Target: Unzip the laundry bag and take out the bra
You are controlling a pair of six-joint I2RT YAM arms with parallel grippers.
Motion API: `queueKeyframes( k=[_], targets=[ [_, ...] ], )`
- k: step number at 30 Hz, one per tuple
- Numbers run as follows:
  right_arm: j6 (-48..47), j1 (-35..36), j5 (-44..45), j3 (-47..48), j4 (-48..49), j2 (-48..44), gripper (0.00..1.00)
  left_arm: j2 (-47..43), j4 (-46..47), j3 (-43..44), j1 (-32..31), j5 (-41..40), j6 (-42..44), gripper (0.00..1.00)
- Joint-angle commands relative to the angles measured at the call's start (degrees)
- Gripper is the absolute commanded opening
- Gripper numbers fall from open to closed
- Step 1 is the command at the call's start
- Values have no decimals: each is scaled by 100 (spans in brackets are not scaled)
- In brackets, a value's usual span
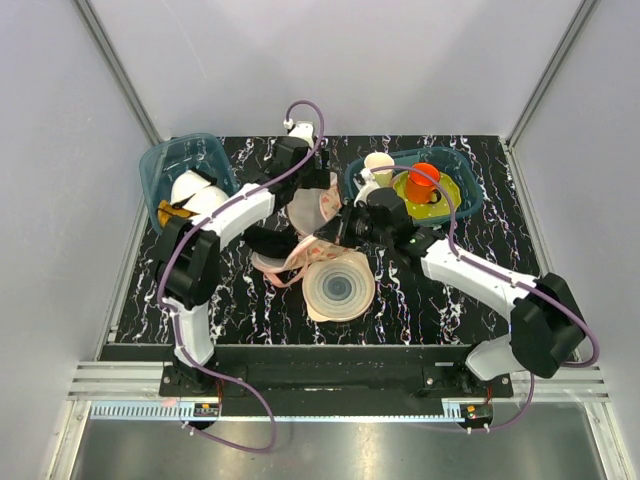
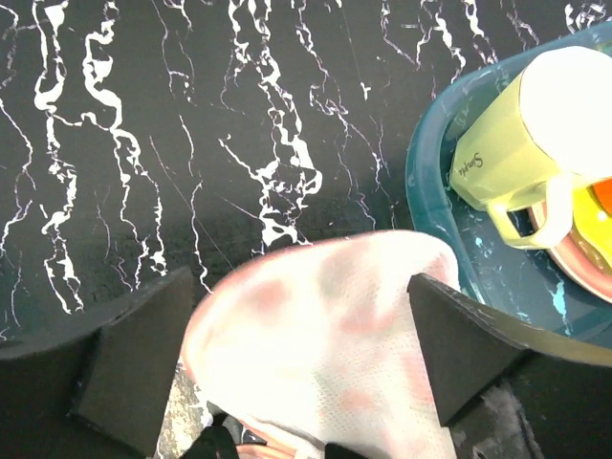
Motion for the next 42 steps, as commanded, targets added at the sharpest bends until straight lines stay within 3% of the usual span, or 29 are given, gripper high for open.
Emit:
queueKeyframes(
  k=[1, 6, 9, 14, 17, 21, 27, 37, 39, 41, 42],
  targets=[
    [141, -227, -278, 367, 112, 250, 0, -634, -3, 378, 47, 250, 131, 99],
    [492, -439, -401, -89, 709, 479, 0, -1275, -829, 265, 65, -800, 212, 99],
    [589, -465, -542, -187, 911, 672, 0, -1811, -1172, -156, 65, -1033, -78, 99],
    [563, -474, -630, -152, 983, 927, 0, -2462, -2435, -535, 74, -1401, -895, 99],
    [598, -474, -726, -99, 1096, 1068, 0, -3101, -2763, -1201, 100, -1736, -1765, 99],
    [651, -465, -823, -47, 1167, 1165, 0, -3709, -2781, -2317, 223, -1832, -2381, 99],
    [659, -474, -832, -81, 1211, 1182, 0, -4044, -2949, -3057, 820, -1789, -3313, 99],
    [765, -465, -894, -178, 1413, 1191, 0, -2913, -1579, -3216, 1330, -1218, -3139, 98],
    [756, -474, -876, -222, 1413, 1148, 0, -2719, -1306, -3242, 1401, -1086, -3016, 94],
    [756, -474, -876, -266, 1413, 1112, 0, -2465, -971, -3225, 1471, -867, -2971, 82],
    [739, -474, -876, -275, 1413, 1095, 0, -2402, -945, -3138, 1480, -831, -2962, 59]
  ],
)
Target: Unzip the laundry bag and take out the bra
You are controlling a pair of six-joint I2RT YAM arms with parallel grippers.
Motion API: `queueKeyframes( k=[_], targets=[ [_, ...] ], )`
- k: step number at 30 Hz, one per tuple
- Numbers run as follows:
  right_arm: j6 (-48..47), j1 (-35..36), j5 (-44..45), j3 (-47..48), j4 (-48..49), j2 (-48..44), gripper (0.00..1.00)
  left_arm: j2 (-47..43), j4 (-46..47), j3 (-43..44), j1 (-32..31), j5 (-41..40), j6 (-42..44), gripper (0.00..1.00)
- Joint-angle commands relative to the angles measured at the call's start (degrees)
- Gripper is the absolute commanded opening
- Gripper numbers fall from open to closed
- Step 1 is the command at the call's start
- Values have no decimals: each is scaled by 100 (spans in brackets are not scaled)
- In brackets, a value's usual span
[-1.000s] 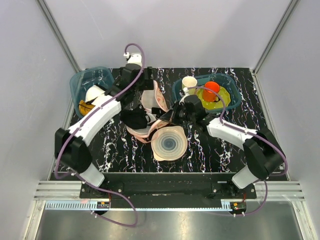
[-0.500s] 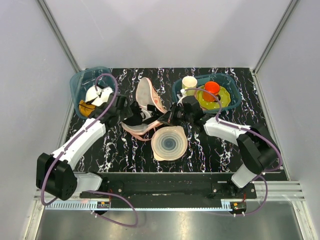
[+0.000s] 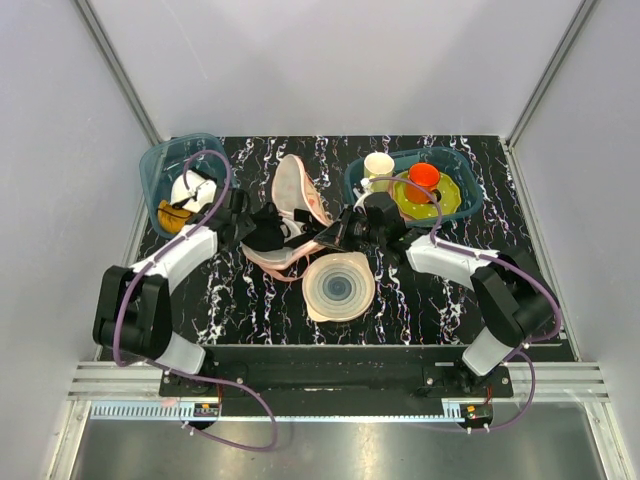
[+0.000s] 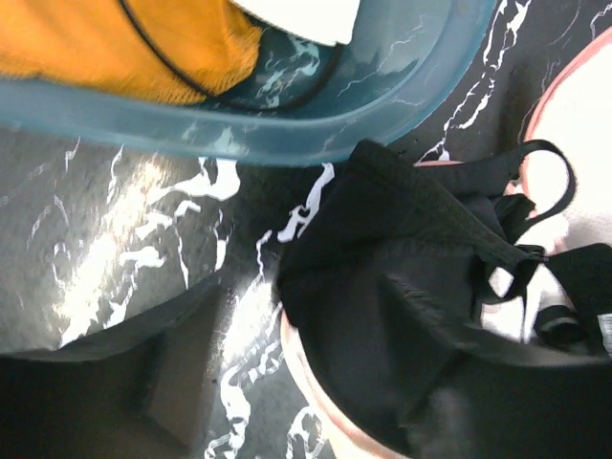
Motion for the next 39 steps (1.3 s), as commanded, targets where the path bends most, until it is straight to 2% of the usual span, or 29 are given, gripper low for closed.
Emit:
queueKeyframes(
  k=[1, 2, 3, 10, 16, 20, 24, 34, 39],
  targets=[
    [37, -8, -89, -74, 281, -138, 0, 293, 809, 198, 97, 435, 107, 41],
    [37, 0, -63, -109, 264, -173, 0, 276, 686, 286, 97, 418, 72, 25],
    [37, 0, -54, -126, 255, -199, 0, 233, 563, 461, 79, 426, 63, 0],
    [-7, -8, -19, -232, 246, -217, 0, -970, -69, 1032, -70, 488, 774, 0],
    [2, 0, -54, -302, 290, -103, 0, -1648, -518, 1964, -44, -118, 1547, 0],
    [19, 0, -45, -329, 316, -112, 0, -1596, -738, 2991, 166, -469, 1952, 0],
    [28, -8, -36, -329, 316, -103, 0, -1447, -633, 3659, 509, -541, 2181, 0],
    [20, -8, -19, -232, 193, -59, 0, -761, -413, 5302, 1379, -277, 2401, 0],
    [2, 0, -54, -100, 184, 46, 0, -392, -431, 6428, 1441, -93, 2523, 0]
  ],
)
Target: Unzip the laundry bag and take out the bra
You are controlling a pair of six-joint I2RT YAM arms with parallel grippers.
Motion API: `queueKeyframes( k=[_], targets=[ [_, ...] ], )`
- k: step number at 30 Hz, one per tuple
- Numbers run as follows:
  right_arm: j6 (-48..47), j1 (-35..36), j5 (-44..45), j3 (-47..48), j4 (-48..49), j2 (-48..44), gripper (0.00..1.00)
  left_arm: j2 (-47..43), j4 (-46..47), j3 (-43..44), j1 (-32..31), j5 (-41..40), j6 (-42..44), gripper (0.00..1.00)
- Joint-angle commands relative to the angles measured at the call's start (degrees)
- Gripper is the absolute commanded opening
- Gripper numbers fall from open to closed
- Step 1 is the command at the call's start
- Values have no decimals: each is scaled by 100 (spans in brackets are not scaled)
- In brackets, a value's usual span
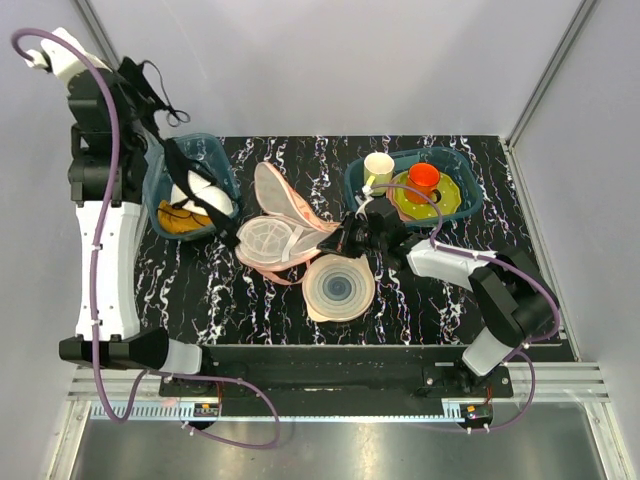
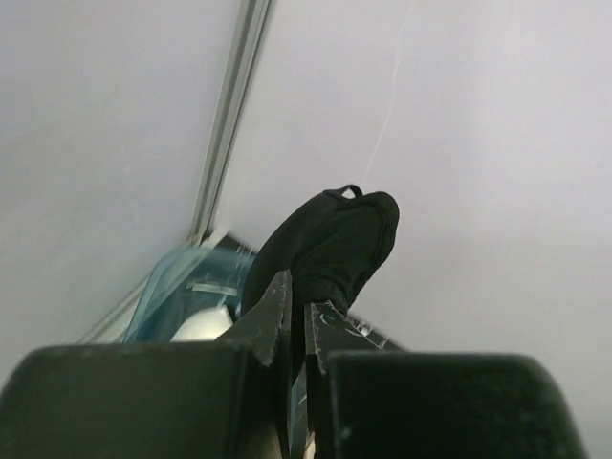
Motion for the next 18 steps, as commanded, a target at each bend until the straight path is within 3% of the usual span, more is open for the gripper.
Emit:
queueKeyframes(
  k=[1, 5, 8, 18],
  targets=[
    [-7, -8, -82, 273, 106, 110, 0, 268, 336, 1219, 34, 196, 237, 0],
    [-42, -8, -170, 406, 88, 224, 0, 689, 345, 2176, 60, 83, 492, 0],
    [-68, -8, -214, 485, 79, 303, 0, 910, 415, 2345, 60, 29, 641, 0],
    [-130, -17, -250, 538, 18, 400, 0, 1270, 897, 1151, 306, 47, 527, 0]
  ],
)
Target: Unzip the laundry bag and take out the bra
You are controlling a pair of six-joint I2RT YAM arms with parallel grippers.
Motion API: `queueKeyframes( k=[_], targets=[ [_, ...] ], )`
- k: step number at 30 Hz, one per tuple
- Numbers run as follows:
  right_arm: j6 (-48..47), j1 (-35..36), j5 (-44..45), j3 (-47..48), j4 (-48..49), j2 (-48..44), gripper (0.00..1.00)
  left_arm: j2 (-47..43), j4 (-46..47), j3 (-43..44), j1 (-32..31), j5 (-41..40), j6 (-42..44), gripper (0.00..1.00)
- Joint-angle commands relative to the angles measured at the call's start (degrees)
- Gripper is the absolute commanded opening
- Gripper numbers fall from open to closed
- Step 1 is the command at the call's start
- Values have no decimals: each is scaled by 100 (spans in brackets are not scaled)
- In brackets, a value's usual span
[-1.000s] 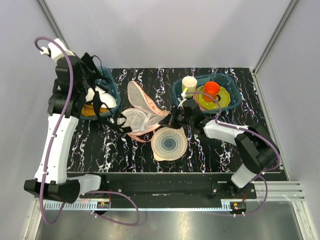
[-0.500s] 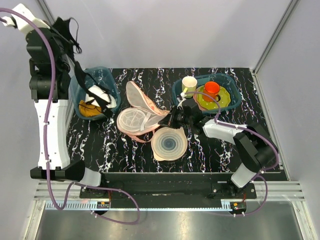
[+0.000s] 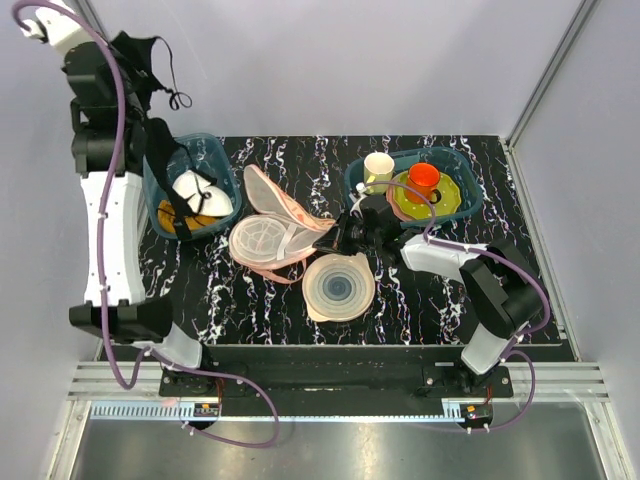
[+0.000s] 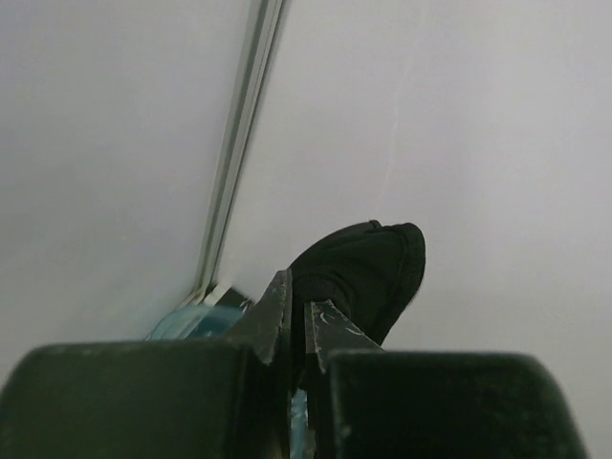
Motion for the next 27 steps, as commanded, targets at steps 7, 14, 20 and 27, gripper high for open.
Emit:
queueKeyframes(
  k=[7, 14, 20, 27],
  targets=[
    [-86, -43, -53, 120, 112, 33, 0, 675, 877, -1263, 257, -98, -25, 0],
    [-95, -87, 17, 23, 86, -90, 0, 826, 624, -825, 362, 210, -255, 0],
    [-77, -140, 35, 14, 165, -64, 0, 782, 253, 485, 362, 113, 88, 0],
    [-86, -202, 9, 32, 156, -81, 0, 632, 385, 494, 354, 131, 247, 0]
  ],
)
